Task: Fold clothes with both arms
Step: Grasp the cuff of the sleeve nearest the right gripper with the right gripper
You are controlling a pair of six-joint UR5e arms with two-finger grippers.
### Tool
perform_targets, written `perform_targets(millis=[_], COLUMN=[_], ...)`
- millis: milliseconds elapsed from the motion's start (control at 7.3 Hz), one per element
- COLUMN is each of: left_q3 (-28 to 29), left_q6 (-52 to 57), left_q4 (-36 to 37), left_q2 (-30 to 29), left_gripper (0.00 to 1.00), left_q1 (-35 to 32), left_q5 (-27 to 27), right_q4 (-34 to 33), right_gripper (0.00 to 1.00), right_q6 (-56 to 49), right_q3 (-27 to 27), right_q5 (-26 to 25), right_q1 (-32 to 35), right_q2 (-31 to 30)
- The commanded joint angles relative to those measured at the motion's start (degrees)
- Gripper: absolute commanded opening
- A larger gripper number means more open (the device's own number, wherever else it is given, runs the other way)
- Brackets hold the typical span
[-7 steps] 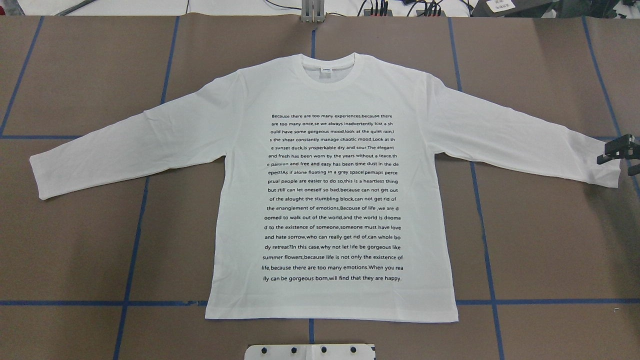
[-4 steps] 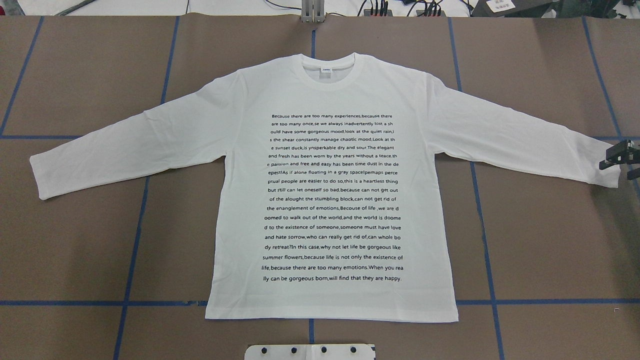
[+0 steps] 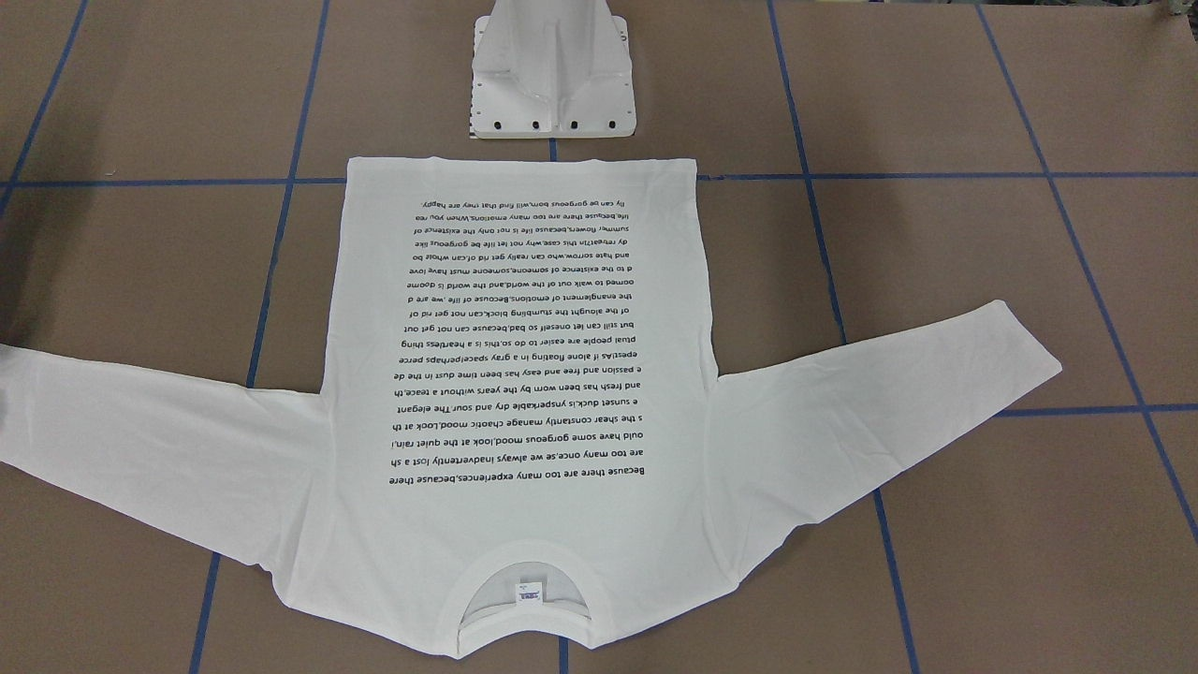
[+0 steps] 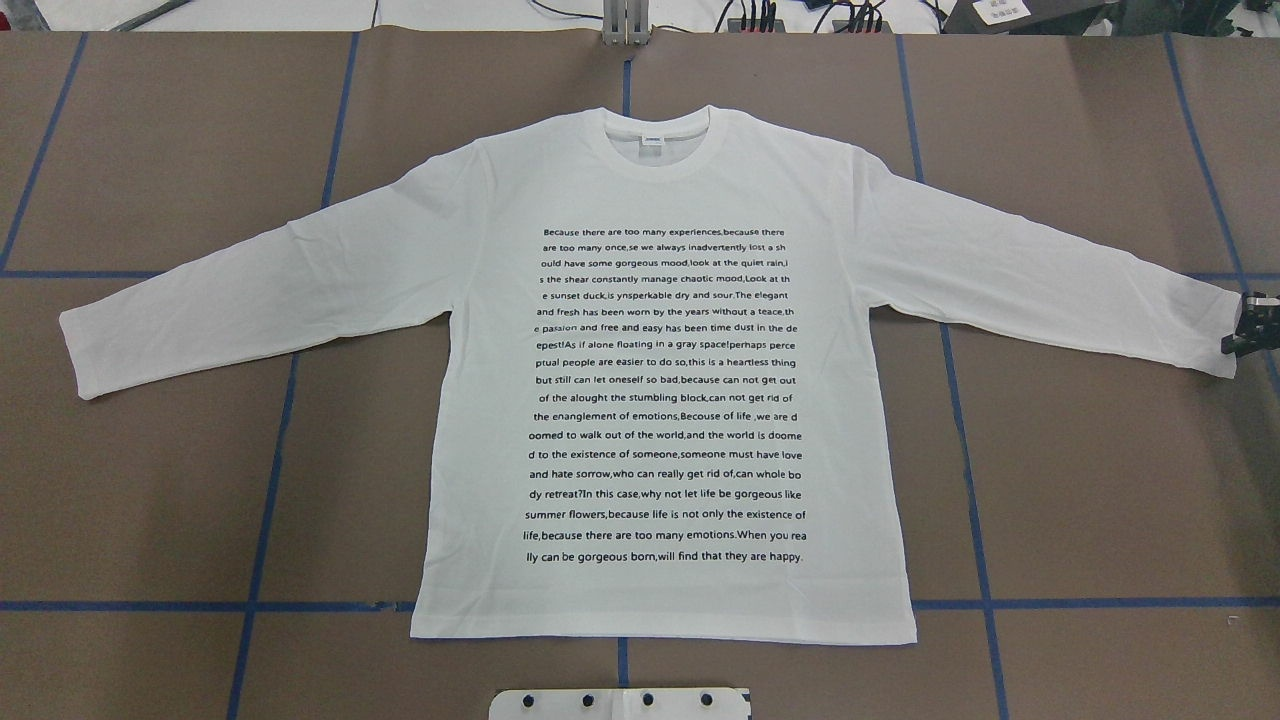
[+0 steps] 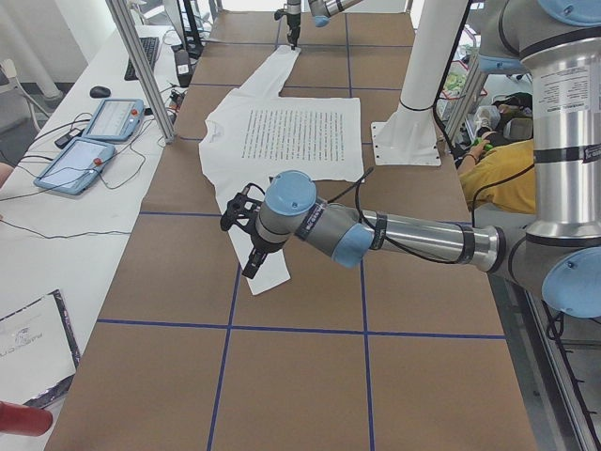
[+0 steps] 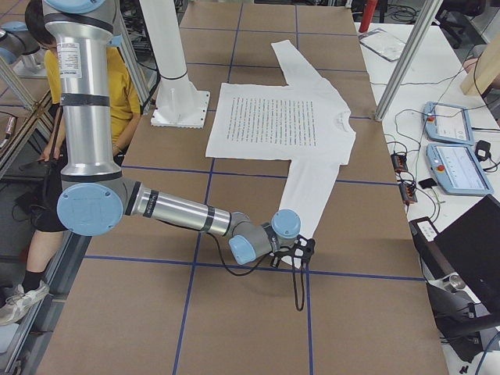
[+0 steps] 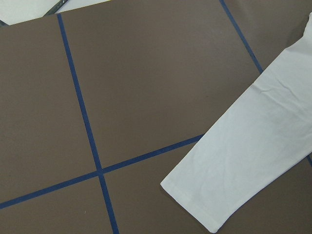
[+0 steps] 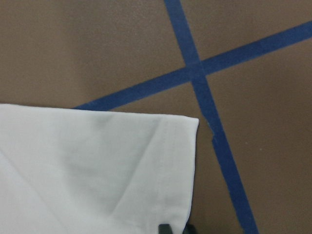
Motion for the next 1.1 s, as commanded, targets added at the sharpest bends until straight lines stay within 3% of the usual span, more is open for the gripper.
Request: perform_targets(millis=[0, 685, 959], left_q3=[-0.6, -1.1, -1.1], left_q6=[0.0, 0.0, -0.1], left_q4=[0.1, 0.1, 0.2], left_q2=[0.2, 0.3, 0.3], left_gripper=[1.00, 1.00, 1.00], left_q1=[0.0, 0.0, 0.0], left_q5=[0.0, 0.0, 0.0], right_q4=[0.1, -3.8, -8.9], right_gripper=[0.00, 0.00, 0.00], right_q6=[0.4, 6.3, 10.5], right_q3=[0.6, 16.4, 21.0], right_q5=[0.1, 0.7, 1.3], right_q1=[0.0, 0.2, -1.3], right_q2=[0.1, 0.2, 5.2])
